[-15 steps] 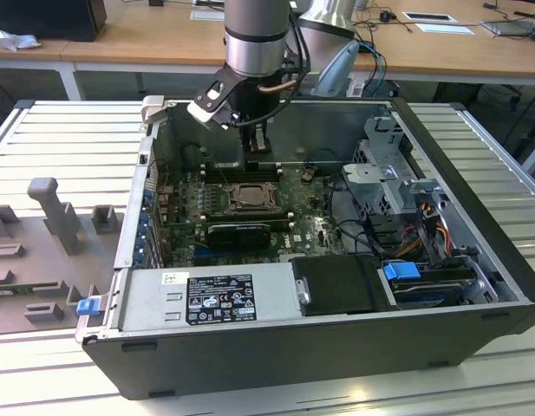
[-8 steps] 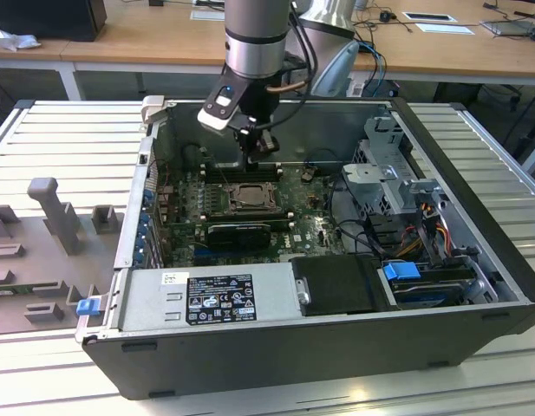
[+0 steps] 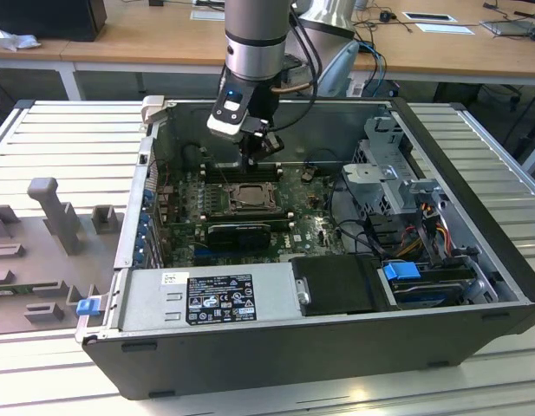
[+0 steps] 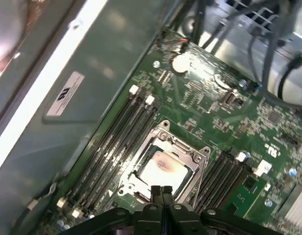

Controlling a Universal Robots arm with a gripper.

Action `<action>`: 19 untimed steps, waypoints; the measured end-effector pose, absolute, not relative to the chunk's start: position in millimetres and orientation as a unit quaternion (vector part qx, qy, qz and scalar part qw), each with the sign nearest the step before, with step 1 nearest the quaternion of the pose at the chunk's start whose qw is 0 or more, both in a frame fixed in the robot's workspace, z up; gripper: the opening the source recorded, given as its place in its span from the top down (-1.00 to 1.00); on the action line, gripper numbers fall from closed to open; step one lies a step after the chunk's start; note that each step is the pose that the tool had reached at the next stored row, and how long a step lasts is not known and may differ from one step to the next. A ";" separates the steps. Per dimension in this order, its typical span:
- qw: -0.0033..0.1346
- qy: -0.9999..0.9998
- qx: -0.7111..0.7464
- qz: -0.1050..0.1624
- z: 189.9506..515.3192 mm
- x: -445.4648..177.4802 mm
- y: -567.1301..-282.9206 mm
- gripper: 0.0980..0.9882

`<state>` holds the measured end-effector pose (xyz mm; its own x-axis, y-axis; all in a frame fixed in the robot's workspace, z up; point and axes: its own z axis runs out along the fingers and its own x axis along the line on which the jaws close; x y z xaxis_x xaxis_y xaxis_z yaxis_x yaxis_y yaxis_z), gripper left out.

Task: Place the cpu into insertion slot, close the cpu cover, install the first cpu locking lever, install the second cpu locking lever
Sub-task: 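Install the first cpu locking lever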

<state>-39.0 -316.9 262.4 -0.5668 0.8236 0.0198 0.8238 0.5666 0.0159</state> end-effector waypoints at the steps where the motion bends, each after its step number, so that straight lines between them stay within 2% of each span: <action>1: 0.005 -0.896 -0.443 -0.012 262.3 -38.9 -316.9 0.98; 8: 0.000 -0.914 -0.404 -0.015 262.8 -38.9 -316.9 0.98; 19: 0.002 -0.959 -0.284 -0.015 262.8 -39.0 -316.9 0.98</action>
